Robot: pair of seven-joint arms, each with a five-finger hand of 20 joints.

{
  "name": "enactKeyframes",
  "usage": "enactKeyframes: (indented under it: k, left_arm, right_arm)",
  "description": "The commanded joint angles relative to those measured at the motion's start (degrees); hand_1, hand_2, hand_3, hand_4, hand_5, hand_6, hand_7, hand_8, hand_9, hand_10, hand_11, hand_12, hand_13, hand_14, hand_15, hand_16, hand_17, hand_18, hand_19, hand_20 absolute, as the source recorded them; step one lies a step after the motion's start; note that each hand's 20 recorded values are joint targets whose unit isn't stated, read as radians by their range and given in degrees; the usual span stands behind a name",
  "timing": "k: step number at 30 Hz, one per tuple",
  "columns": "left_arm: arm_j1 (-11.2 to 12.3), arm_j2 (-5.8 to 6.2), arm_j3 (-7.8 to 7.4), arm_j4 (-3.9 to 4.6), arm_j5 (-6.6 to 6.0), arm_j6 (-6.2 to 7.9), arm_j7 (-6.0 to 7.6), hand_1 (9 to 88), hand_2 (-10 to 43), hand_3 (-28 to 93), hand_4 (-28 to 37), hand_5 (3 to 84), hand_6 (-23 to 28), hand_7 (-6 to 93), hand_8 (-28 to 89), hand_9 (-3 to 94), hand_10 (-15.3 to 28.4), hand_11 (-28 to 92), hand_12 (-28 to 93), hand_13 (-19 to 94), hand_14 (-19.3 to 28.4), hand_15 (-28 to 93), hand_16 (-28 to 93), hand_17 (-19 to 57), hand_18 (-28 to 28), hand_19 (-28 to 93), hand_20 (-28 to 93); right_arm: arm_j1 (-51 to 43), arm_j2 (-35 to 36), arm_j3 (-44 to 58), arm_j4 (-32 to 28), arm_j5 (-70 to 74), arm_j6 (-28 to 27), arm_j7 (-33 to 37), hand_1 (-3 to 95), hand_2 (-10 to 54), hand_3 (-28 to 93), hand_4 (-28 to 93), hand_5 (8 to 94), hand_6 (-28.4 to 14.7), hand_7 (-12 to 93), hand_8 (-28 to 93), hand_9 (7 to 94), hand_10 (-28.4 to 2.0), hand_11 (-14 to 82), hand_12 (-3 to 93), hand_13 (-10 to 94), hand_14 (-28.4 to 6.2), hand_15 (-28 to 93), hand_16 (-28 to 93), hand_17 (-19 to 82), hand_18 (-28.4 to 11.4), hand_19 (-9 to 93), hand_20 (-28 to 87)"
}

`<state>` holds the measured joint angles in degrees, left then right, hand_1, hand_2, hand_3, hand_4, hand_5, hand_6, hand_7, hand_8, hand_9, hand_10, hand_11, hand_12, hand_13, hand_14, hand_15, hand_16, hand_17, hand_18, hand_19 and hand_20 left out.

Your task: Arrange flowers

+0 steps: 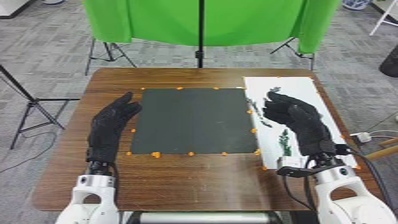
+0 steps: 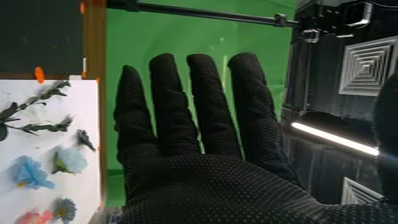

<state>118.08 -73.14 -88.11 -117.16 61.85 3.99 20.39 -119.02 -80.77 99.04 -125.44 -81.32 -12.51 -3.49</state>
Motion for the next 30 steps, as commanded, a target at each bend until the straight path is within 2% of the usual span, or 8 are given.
enactKeyframes:
  k: [1, 7, 11, 14, 17, 22, 27, 30]
  left_arm:
    - [0.15, -0.45, 0.06, 0.30, 0.18, -0.40, -0.59, 24.8, -4.0, 66, -19.9, 49.1, 2.3, 10.7, -6, 47.6, 13.7, 16, 13, 39, 17.0, 16, 3, 8.8, 13.1, 15, 30]
    - [1.28, -0.52, -0.25, -0.12, -0.06, 0.22, -0.99, 25.0, -4.0, 66, -19.8, 49.1, 2.4, 10.7, -6, 47.6, 13.7, 16, 13, 39, 17.1, 16, 3, 8.8, 13.2, 16, 31]
    - [0.46, -0.41, 0.01, 0.04, 0.32, -0.41, -0.72, 25.1, -4.1, 66, -19.7, 49.1, 2.4, 10.7, -6, 47.6, 13.7, 16, 13, 38, 17.0, 16, 3, 8.7, 13.2, 16, 31]
    - [0.88, -0.28, -0.34, -0.17, 0.34, -0.23, -0.83, 25.1, -4.0, 66, -19.6, 49.1, 2.4, 10.6, -6, 47.6, 13.7, 16, 13, 39, 16.9, 16, 3, 8.7, 13.2, 16, 31]
    - [1.55, -0.36, -0.52, -0.37, -0.18, 0.31, -1.22, 25.1, -4.1, 66, -19.5, 49.0, 2.4, 10.7, -6, 47.6, 13.7, 16, 13, 39, 16.9, 16, 3, 8.7, 13.2, 16, 31]
    - [0.61, 0.10, -0.36, -0.06, 0.33, -0.38, -1.36, 25.1, -4.2, 66, -19.3, 49.0, 2.3, 10.7, -6, 47.6, 13.7, 16, 13, 38, 16.9, 16, 3, 8.6, 13.2, 16, 31]
    - [0.23, 0.72, -0.34, 0.02, 0.34, -0.66, -1.13, 25.3, -4.1, 66, -19.3, 49.0, 2.4, 10.6, -6, 47.6, 13.7, 16, 13, 38, 17.0, 16, 3, 8.6, 13.2, 16, 31]
    - [0.22, 0.92, -0.27, 0.04, 0.40, -0.92, -1.23, 25.4, -4.1, 66, -19.3, 49.0, 2.4, 10.5, -6, 47.6, 13.7, 16, 13, 38, 17.0, 16, 3, 8.6, 13.2, 16, 31]
  right_arm:
    - [-0.84, -0.30, -0.14, -0.34, -0.79, 0.97, 0.42, 15.3, -7.2, 66, -18, 48.3, -1.4, 11, -7, 50.0, -14.4, 6.5, 16.2, 42, -14.9, 13, 23, 22, -18.4, 21, 36]
    - [-1.53, -0.61, -0.11, -0.74, -1.09, 0.87, 0.76, 15.6, -7.9, 65, -19, 48.2, -1.7, 11, -7, 50.3, -14.8, 6.6, 16.2, 44, -15.1, 13, 22, 24, -18.8, 23, 37]
    - [-1.25, 0.47, -1.51, -2.51, -7.94, 9.61, 3.30, 17.3, -9.1, 63, -19, 48.8, -2.6, 11, -7, 53.6, -15.6, 8.1, 18.0, 49, -14.7, 15, 21, 29, -18.2, 26, 41]
    - [-0.61, 1.54, -1.38, -4.39, -27.55, 11.11, 7.65, 22.2, -9.5, 60, -21, 52.3, -4.2, 13, -6, 58.3, -16.4, 16.5, 22.2, 61, -13.7, 21, 24, 35, -17.8, 39, 48]
    - [-0.55, 3.32, -2.81, -4.99, -38.08, 13.60, 12.21, 24.7, -9.5, 55, -24, 55.4, -6.2, 13, -5, 61.0, -17.7, 23.6, 25.5, 65, -13.2, 34, 26, 37, -18.7, 54, 53]
    - [-0.27, 6.31, -5.01, -5.48, -56.02, 9.76, 19.19, 28.7, -9.5, 47, -26, 62.5, -7.1, 14, -4, 66.1, -18.1, 27.6, 27.5, 70, -12.0, 44, 26, 40, -18.9, 67, 55]
    - [0.03, 8.90, -6.82, -5.23, -63.51, 9.00, 23.35, 31.0, -9.5, 45, -24, 67.6, -6.4, 16, -4, 71.9, -16.8, 28.9, 27.5, 77, -8.6, 48, 27, 46, -17.3, 75, 56]
    - [-0.45, 10.09, -6.79, -5.22, -65.44, 8.83, 25.53, 32.5, -9.5, 46, -23, 68.9, -5.9, 17, -4, 72.8, -16.4, 29.6, 27.4, 78, -8.3, 51, 27, 49, -15.8, 80, 56]
